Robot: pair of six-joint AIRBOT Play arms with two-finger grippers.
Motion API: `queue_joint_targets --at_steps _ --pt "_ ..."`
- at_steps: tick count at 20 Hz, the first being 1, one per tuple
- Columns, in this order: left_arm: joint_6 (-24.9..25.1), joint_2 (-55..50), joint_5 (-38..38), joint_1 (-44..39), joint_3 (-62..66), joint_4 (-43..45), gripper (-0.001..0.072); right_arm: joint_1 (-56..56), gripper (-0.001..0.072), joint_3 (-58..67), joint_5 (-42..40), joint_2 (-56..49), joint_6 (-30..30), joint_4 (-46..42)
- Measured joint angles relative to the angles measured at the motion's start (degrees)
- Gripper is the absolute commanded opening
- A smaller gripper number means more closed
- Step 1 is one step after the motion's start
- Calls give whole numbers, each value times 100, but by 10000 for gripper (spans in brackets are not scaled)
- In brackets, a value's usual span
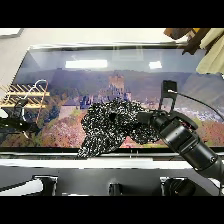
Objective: Fold the clothes and pants, and hang the long-sleeved shirts on hangers.
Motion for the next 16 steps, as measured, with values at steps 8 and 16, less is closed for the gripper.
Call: queue_joint_targets --at_steps 8,16 --pt "0 -127 -35 -22 39 -13 22 0 38 0 0 0 -7 2" --pt "-686 621 24 -551 905 -22 21 0 38 0 0 0 -118 -7"
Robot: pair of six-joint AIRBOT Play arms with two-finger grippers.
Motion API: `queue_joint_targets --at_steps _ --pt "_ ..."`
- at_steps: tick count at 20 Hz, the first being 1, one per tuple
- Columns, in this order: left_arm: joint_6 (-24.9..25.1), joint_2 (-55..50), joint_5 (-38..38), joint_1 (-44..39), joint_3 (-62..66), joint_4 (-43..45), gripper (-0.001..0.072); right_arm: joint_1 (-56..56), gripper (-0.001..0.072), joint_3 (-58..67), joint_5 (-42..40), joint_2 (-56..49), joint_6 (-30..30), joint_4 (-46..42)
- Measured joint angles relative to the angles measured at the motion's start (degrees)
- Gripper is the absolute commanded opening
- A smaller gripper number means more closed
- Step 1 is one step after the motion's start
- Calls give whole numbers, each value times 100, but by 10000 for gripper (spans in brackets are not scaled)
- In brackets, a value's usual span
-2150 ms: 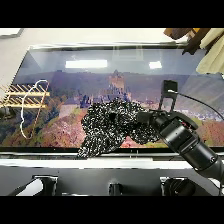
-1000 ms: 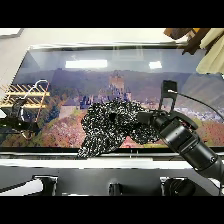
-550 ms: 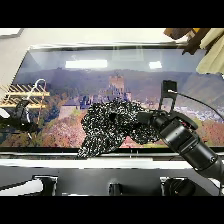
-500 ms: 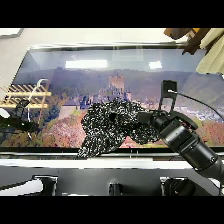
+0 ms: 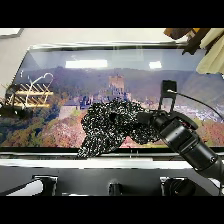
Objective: Fold the clothes and pants, and hang the long-sleeved shirts on hangers.
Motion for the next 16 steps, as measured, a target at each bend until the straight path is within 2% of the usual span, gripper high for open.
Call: queue_joint_targets --at_steps 4,8,12,16 --pt "-308 651 225 -669 455 11 21 0 38 0 2 0 -48 -9" --pt "-400 1285 382 -1679 763 -31 20 0 38 0 50 0 -109 -144" --pt "-708 1799 518 -2518 855 0 20 0 38 0 192 0 -153 -232" --pt "-671 2234 472 -3158 704 -9 18 0 37 0 297 0 -173 -315"
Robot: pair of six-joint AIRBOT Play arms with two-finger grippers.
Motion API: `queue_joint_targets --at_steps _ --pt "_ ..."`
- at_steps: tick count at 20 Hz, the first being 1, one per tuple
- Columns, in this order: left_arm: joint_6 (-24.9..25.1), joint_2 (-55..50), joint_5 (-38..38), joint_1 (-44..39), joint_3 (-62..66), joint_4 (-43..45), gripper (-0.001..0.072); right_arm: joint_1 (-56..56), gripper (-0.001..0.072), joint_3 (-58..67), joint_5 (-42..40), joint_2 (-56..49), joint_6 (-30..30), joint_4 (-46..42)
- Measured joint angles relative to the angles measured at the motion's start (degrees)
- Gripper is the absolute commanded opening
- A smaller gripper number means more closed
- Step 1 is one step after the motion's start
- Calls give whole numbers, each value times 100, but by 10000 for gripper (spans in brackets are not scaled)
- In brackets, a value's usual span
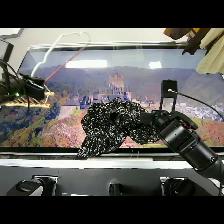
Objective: Fold the clothes and pants, and hang the long-sleeved shirts on hangers.
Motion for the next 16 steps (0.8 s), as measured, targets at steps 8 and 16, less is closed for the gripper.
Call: queue_joint_targets --at_steps 8,16 --pt "1593 1051 -164 -557 -1703 -1381 18 0 37 0 636 0 330 -345" --pt "2199 1508 -396 -1143 -2527 -2817 18 0 37 0 863 -146 962 -400"
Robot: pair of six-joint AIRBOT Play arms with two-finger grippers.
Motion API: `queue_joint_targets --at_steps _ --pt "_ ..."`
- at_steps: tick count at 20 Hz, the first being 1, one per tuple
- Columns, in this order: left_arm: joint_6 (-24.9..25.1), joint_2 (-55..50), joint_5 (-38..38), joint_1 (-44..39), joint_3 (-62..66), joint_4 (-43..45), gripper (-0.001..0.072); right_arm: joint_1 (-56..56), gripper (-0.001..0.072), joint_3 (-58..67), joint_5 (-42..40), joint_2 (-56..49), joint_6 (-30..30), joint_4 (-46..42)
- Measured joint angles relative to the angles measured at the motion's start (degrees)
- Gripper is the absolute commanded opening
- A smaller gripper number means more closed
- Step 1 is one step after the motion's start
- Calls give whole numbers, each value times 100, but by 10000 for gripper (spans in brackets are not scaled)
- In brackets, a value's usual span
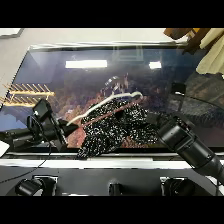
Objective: Fold the clothes and pants, and hang the long-sleeved shirts on hangers.
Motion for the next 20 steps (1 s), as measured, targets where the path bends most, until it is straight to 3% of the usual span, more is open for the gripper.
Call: queue_joint_targets --at_steps 11,20 --pt "33 527 -669 -258 -96 -380 19 0 37 0 444 -251 780 -24" --pt "-83 702 -1139 -260 -96 -525 19 0 37 0 597 -256 962 -57"
